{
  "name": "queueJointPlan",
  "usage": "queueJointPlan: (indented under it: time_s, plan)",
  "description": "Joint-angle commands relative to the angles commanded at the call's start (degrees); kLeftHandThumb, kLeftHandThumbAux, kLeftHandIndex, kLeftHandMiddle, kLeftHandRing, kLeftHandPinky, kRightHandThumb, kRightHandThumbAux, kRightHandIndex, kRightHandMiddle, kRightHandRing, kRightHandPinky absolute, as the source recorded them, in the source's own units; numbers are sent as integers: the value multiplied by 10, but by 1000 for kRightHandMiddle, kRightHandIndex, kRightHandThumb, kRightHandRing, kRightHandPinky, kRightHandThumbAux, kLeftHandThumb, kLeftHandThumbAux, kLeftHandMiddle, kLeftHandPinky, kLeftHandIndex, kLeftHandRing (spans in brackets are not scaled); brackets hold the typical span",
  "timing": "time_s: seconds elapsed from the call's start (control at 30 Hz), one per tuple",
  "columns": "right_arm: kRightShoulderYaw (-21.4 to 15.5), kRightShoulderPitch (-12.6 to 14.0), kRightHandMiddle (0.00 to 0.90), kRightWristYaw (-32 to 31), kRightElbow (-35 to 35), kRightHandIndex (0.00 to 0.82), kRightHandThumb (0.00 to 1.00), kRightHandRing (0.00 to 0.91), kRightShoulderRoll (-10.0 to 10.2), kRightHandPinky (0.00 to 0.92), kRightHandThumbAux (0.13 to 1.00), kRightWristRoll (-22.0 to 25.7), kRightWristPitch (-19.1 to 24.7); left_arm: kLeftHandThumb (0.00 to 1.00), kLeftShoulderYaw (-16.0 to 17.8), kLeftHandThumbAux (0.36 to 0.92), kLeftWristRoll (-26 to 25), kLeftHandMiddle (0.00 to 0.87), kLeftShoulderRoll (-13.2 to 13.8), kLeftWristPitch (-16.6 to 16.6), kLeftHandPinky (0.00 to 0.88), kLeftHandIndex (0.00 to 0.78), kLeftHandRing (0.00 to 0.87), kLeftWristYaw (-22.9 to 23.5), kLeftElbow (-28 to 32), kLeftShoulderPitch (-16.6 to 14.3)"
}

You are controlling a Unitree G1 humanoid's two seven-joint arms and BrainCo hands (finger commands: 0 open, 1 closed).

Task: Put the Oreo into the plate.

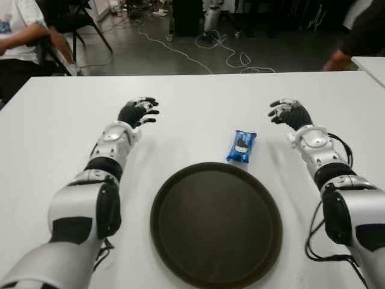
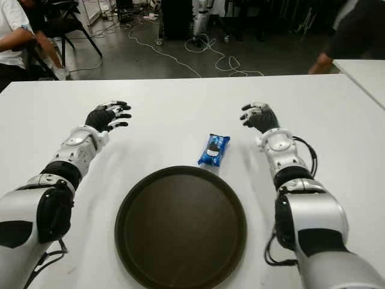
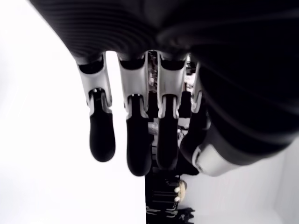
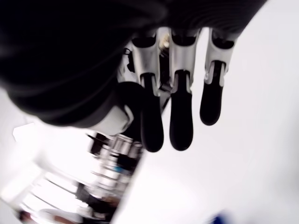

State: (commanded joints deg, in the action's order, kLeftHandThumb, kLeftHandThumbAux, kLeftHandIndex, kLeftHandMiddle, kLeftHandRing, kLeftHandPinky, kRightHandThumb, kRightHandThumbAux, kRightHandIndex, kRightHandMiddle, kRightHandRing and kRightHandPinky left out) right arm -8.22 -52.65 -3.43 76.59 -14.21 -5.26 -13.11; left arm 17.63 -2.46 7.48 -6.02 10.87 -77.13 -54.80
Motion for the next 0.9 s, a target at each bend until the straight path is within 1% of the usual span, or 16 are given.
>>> queueJointPlan:
  time_s: [0.07,0.13,0.27,0.37,0.43,0.5,0.57,0.63,0.67,0.77,0.9]
  plan:
    - [-11,-3,515,-3,-1,375,826,570,-1,561,690,11,2,143,6,711,-5,272,1,0,395,179,314,0,1,-1]
    - [-32,-5,516,-7,-3,375,826,569,0,555,691,32,2,121,13,719,-13,257,5,-4,371,161,295,-2,4,-3]
    - [-65,-5,518,-19,-10,375,826,571,1,557,691,67,-3,101,22,736,-23,240,5,-18,342,143,275,-12,9,-7]
    - [-82,-2,521,-28,-18,377,826,579,2,571,691,89,-8,91,29,746,-32,235,-3,-33,340,139,272,-26,13,-7]
    - [-86,1,523,-32,-23,379,827,587,0,579,690,96,-11,86,31,745,-36,231,-7,-40,341,135,271,-31,14,-5]
    - [-87,8,526,-28,-27,381,828,594,-2,587,689,97,-13,87,32,744,-41,229,-17,-64,342,134,270,-33,22,12]
    - [-88,11,528,-27,-30,384,828,605,-3,596,688,98,-14,95,32,743,-44,227,-21,-75,341,133,269,-34,26,19]
    - [-86,16,527,-23,-32,386,829,606,-4,595,687,96,-14,102,29,745,-46,225,-24,-90,338,133,268,-34,32,31]
    - [-84,23,526,-18,-33,387,829,606,-4,593,687,94,-16,106,28,746,-47,224,-26,-101,336,133,267,-32,38,41]
    - [-82,43,522,-2,-31,390,829,600,3,585,686,91,-20,108,28,756,-51,215,-30,-118,336,132,265,-35,49,58]
    - [-81,59,528,16,-27,392,830,610,15,588,685,91,-22,107,26,766,-55,210,-35,-129,329,130,262,-41,56,69]
